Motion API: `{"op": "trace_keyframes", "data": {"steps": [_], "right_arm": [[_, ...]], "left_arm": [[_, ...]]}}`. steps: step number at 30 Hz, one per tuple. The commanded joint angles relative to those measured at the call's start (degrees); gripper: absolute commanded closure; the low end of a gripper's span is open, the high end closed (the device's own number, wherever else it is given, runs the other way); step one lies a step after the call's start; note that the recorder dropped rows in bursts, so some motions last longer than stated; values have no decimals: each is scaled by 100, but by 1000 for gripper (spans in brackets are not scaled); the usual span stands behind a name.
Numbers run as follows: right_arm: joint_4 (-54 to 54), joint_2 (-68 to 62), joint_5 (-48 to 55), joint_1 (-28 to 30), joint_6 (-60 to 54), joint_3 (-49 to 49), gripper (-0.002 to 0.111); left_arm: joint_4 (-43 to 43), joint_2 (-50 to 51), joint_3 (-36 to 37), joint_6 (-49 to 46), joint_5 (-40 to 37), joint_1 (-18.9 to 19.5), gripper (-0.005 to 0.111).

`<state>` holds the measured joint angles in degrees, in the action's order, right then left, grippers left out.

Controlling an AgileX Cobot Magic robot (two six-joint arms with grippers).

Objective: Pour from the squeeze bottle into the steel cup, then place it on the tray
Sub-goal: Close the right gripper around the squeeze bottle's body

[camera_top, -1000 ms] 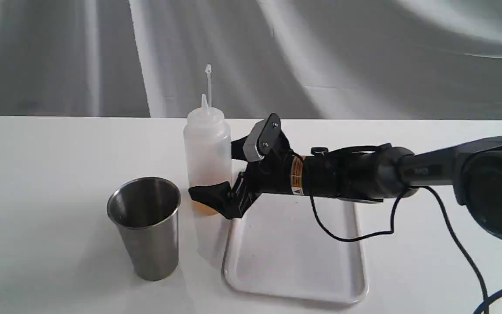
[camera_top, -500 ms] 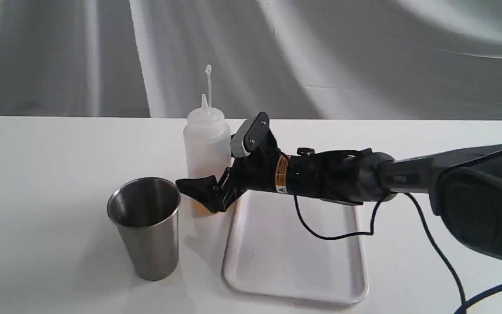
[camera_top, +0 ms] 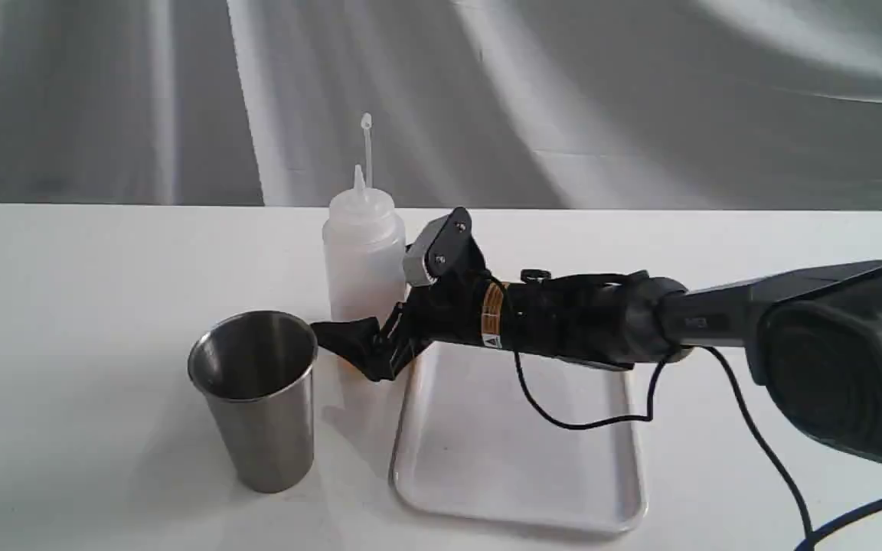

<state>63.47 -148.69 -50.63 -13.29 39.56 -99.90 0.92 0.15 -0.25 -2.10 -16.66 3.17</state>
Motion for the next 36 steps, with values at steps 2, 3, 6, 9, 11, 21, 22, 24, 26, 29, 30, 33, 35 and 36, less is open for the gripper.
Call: {"op": "trace_keyframes", "data": {"steps": [2, 3, 6, 9, 11, 21, 22, 24, 26, 29, 30, 33, 35, 36], "right_arm": [[-204, 32, 98, -32, -97, -18, 3], [-204, 32, 98, -32, -97, -18, 3], [-215, 32, 122, -43, -97, -18, 3], [-215, 18, 179, -53, -97, -18, 3], [-226, -18, 179, -53, -142, -74, 3], [-257, -112, 136, -111, -180, -221, 5], [-257, -112, 136, -111, -189, -221, 5], [-267, -120, 136, -111, -275, -221, 7], [-267, -120, 136, -111, -383, -221, 10], [-267, -120, 136, -111, -583, -221, 19], [-267, -120, 114, -111, -620, -221, 24], [-267, -106, 20, -111, -620, -221, 36], [-324, -106, -59, -111, -620, -221, 45], [-326, -106, -71, -111, -620, -221, 48]], "left_arm": [[4, -15, 25, 11, 39, -46, 98], [4, -15, 25, 11, 39, -46, 98], [4, -15, 25, 11, 39, -46, 98], [4, -15, 25, 21, 39, -46, 98], [4, -15, 25, 21, 39, -46, 98], [4, -15, 25, 11, 39, -46, 98], [4, -15, 25, 11, 39, -46, 98], [4, -15, 25, 11, 39, -46, 98], [4, -15, 25, 11, 39, -46, 98], [4, -15, 25, 11, 39, -46, 98], [4, -15, 25, 11, 39, -46, 98], [4, -15, 25, 22, 39, -46, 98], [4, -15, 25, 22, 39, -46, 98], [4, -15, 25, 22, 39, -46, 98]]}}
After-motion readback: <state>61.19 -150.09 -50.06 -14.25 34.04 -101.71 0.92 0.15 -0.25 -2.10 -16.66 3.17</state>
